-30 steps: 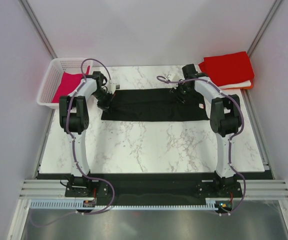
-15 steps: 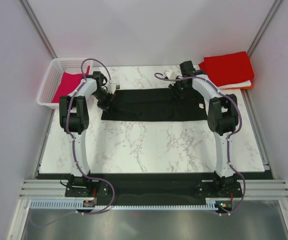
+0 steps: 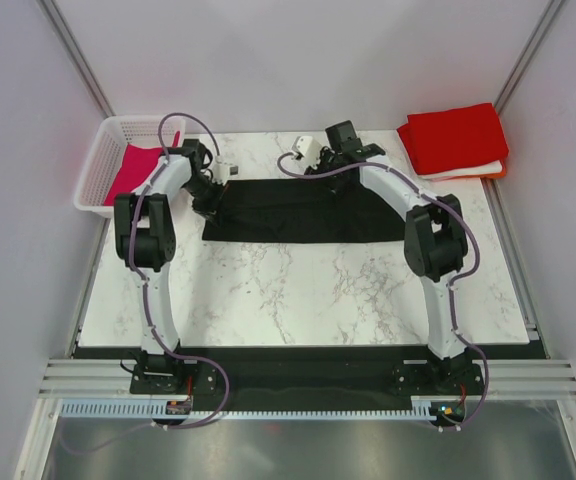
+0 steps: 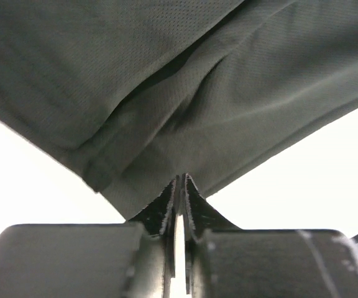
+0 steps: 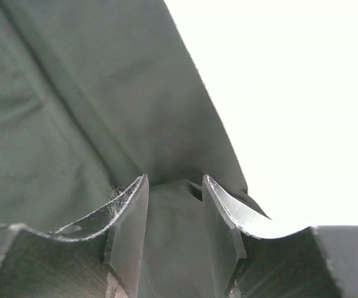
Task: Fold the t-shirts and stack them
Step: Fold the tshirt
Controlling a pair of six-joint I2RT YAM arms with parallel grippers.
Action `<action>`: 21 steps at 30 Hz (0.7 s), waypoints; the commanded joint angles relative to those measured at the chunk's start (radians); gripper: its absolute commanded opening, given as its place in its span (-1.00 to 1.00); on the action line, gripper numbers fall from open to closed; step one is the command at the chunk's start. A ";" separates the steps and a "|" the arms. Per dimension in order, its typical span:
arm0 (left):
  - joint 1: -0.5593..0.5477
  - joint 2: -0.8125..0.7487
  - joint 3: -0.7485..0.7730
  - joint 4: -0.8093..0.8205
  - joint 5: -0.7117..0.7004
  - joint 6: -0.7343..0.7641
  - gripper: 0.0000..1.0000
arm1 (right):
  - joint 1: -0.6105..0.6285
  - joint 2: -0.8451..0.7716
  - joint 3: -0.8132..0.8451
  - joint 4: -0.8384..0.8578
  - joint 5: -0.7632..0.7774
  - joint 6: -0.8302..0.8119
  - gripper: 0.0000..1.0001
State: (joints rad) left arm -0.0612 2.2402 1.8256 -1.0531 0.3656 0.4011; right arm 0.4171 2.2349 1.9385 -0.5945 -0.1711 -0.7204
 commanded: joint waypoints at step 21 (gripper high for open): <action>-0.054 -0.326 -0.233 0.085 -0.119 0.547 0.04 | -0.026 -0.508 -0.411 0.160 0.081 0.161 0.07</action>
State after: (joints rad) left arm -0.1169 1.9125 1.6592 -0.9459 0.3183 0.6361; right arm 0.3901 1.7939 1.5585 -0.4358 -0.1093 -0.5758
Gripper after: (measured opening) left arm 0.512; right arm 0.535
